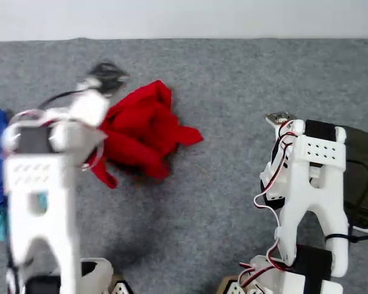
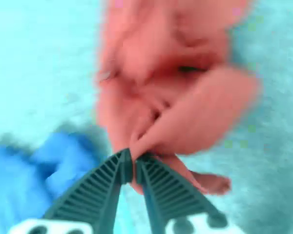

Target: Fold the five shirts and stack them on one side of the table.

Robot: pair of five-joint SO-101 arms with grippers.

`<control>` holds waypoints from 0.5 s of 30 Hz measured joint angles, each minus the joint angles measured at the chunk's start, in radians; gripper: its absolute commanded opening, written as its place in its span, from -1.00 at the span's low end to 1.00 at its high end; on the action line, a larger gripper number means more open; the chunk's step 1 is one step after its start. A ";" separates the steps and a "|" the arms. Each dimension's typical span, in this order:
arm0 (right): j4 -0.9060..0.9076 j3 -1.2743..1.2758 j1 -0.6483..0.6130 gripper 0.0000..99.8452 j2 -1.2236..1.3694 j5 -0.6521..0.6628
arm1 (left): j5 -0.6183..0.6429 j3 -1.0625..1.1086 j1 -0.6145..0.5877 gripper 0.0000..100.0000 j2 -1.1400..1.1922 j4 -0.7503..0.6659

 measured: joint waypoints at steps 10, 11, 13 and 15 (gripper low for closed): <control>-0.006 0.000 0.000 -0.98 0.000 0.000 | -0.044 0.044 -0.465 -0.96 -0.146 -0.087; -0.008 0.000 0.000 -0.98 0.000 0.000 | -0.044 0.061 -0.499 -0.92 -0.133 -0.114; -0.008 0.000 -0.008 -0.98 0.000 0.000 | -0.044 0.101 -0.552 -0.78 -0.098 -0.160; -0.008 0.000 -0.031 -0.98 0.000 0.000 | -0.044 0.135 -0.583 -0.65 -0.058 -0.203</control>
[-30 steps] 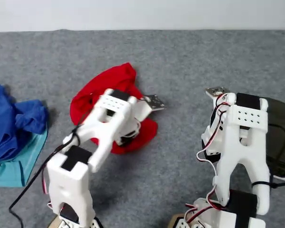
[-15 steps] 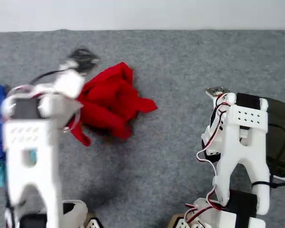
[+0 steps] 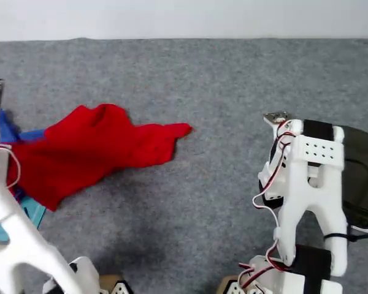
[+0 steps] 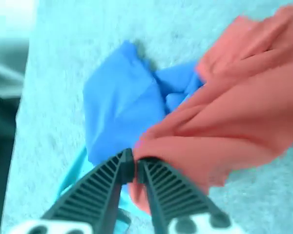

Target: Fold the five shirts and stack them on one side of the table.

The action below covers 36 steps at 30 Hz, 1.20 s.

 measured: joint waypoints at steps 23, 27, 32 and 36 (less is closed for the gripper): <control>-0.006 0.000 -0.097 -0.98 0.092 0.000 | -0.250 0.221 0.173 -0.72 0.068 0.258; -0.006 0.000 -0.097 -0.98 0.095 0.000 | -0.262 0.430 0.170 -0.63 0.068 0.135; -0.006 0.000 -0.097 -0.98 0.095 0.000 | -0.264 0.621 0.149 -0.59 0.068 -0.097; -0.006 0.000 -0.097 -0.98 0.095 0.000 | -0.264 0.727 0.149 -0.59 0.071 -0.213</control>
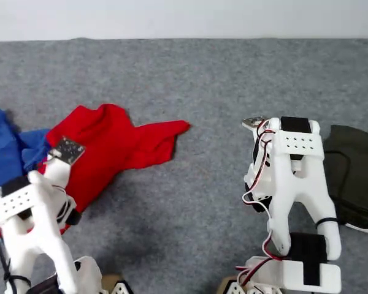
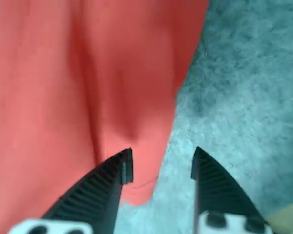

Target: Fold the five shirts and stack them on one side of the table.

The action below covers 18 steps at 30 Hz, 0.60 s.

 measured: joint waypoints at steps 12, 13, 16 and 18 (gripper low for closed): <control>0.000 0.000 0.000 -0.98 0.000 0.000 | -0.002 0.110 -0.023 -0.61 0.000 -0.204; 0.000 0.000 0.000 -0.98 0.000 0.000 | -0.002 0.110 -0.032 -0.62 0.000 -0.218; 0.000 0.000 0.000 -0.98 0.000 0.000 | -0.002 0.109 -0.049 -0.69 0.023 -0.245; 0.000 0.000 0.000 -0.98 0.000 0.000 | -0.002 0.109 -0.051 -0.72 0.063 -0.265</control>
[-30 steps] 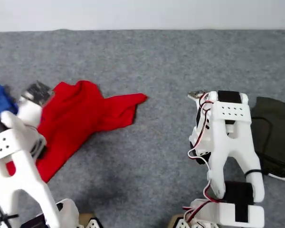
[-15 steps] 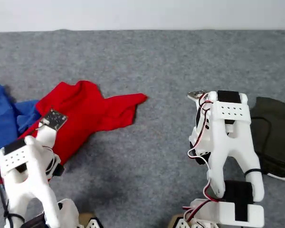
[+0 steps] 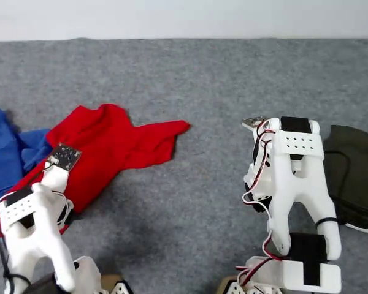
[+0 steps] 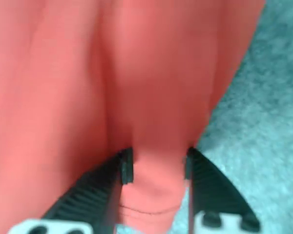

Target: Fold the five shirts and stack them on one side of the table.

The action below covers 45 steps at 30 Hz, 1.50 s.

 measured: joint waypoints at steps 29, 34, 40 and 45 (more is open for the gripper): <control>-0.032 -0.755 -0.348 -0.64 0.539 0.000 | 0.166 -0.226 0.003 -0.99 -0.520 0.359; -0.008 -1.092 -0.425 -0.63 0.802 0.000 | 0.167 -0.226 -0.032 -0.99 -0.557 0.385; -0.008 -1.453 -0.497 -0.63 1.062 -0.052 | 0.167 -0.226 -0.032 -0.99 -0.559 0.385; -0.008 -1.689 -0.525 -0.63 1.212 -0.173 | 0.167 -0.226 -0.032 -0.99 -0.559 0.385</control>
